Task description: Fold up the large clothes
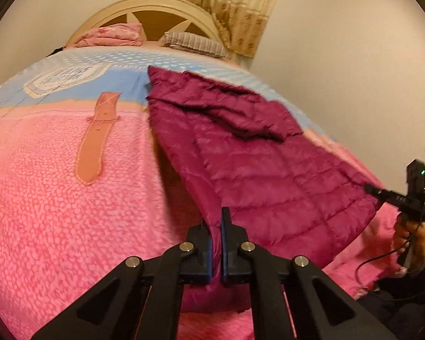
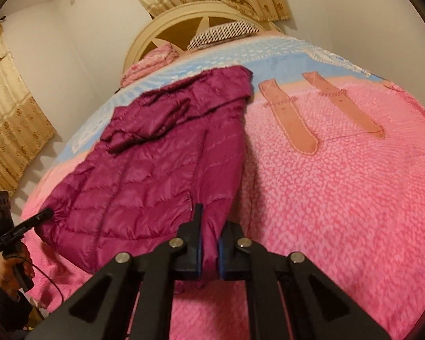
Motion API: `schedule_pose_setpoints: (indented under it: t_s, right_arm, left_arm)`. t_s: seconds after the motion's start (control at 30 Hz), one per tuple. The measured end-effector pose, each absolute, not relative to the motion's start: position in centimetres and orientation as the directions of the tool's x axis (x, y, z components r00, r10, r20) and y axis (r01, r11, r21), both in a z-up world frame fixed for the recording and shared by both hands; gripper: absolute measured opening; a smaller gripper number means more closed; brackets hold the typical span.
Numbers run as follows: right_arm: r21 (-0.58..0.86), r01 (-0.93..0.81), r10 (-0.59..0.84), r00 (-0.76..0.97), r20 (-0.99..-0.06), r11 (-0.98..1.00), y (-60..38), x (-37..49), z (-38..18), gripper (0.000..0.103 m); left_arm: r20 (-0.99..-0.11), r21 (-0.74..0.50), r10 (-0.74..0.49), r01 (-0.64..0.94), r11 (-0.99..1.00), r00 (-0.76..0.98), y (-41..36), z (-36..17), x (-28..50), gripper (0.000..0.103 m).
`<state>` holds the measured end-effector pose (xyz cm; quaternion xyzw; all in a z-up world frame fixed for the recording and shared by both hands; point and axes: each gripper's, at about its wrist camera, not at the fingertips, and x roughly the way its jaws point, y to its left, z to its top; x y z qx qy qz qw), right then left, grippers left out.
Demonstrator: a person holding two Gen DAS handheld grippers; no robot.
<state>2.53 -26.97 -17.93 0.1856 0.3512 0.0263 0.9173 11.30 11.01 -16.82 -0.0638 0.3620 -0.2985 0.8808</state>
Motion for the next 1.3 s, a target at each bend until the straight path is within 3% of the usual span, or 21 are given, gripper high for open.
schedule_pose_setpoints:
  t_s: [0.2, 0.4, 0.5, 0.6, 0.7, 0.8, 0.97, 1.17, 1.27, 1.3]
  right_arm:
    - [0.378, 0.053, 0.189, 0.796, -0.575, 0.924, -27.1, -0.4, -15.0, 0.009]
    - [0.403, 0.005, 0.187, 0.881, -0.436, 0.915, -28.4, -3.6, -8.6, 0.009]
    - [0.371, -0.026, 0.17, 0.918, -0.359, 0.928, -28.5, -4.8, -5.3, 0.009]
    - [0.365, -0.011, 0.145, 0.928, -0.343, 0.931, -29.4, -3.5, -4.7, 0.009]
    - [0.404, 0.025, 0.135, 0.923, -0.361, 0.915, -31.2, 0.1, -6.0, 0.009]
    - [0.4, 0.069, 0.102, 0.915, -0.391, 0.914, -32.0, 4.7, -7.4, 0.009]
    - [0.372, 0.124, 0.052, 0.901, -0.43, 0.92, -32.9, 12.3, -9.0, 0.009]
    - [0.311, 0.147, 0.02, 0.879, -0.476, 0.939, -32.8, 17.7, -10.6, 0.009]
    - [0.284, 0.168, -0.006, 0.87, -0.494, 0.944, -33.0, 20.1, -11.8, 0.009]
    - [0.286, 0.175, -0.01, 0.867, -0.497, 0.942, -33.2, 20.7, -12.1, 0.009]
  left_arm:
    - [-0.467, -0.398, -0.665, 0.532, 0.747, 0.583, 12.4, -11.2, 10.1, 0.003]
    - [-0.338, -0.379, -0.734, 0.629, 0.679, 0.589, 12.5, -4.9, 6.8, 0.003]
    - [-0.338, -0.345, -0.718, 0.63, 0.696, 0.608, 12.7, -4.1, 7.1, 0.003]
    - [-0.374, -0.342, -0.68, 0.588, 0.733, 0.631, 13.2, -5.3, 9.8, 0.003]
    - [-0.416, -0.367, -0.66, 0.548, 0.752, 0.626, 12.8, -7.7, 14.3, 0.003]
    - [-0.463, -0.317, -0.608, 0.52, 0.793, 0.645, 11.3, -9.4, 18.2, 0.003]
    - [-0.471, -0.334, -0.574, 0.466, 0.819, 0.67, 10.1, -10.7, 23.3, 0.005]
    - [-0.508, -0.227, -0.455, 0.396, 0.89, 0.731, 7.3, -12.1, 25.9, 0.012]
    - [-0.498, -0.247, -0.437, 0.361, 0.899, 0.749, 7.2, -12.6, 27.6, 0.027]
    - [-0.498, -0.244, -0.417, 0.339, 0.909, 0.76, 7.2, -12.7, 28.2, 0.063]
